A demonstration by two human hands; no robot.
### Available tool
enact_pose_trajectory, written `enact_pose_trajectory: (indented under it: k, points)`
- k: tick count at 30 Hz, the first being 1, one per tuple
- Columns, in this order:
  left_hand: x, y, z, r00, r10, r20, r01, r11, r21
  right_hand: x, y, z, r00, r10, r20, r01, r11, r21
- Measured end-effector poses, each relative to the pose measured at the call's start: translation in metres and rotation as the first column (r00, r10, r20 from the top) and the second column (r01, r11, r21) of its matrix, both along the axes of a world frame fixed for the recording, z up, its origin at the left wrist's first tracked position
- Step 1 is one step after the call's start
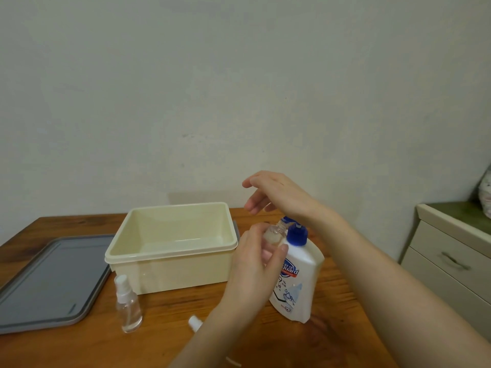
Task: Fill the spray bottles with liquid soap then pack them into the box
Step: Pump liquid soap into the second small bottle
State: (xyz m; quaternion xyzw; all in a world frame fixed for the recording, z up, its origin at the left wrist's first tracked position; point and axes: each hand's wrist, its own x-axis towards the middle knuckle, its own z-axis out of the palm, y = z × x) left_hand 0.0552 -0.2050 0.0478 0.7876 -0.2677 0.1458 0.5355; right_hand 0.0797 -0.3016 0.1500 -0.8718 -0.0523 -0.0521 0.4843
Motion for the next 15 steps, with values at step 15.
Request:
enact_pose_trajectory:
  k: [15]
  points:
    - [-0.0028, -0.0027, 0.0059, 0.987, -0.017, -0.162, -0.004, 0.992, -0.129, 0.0021, -0.0027, 0.0, 1.0, 0.016, -0.016, -0.016, 0.999, -0.041]
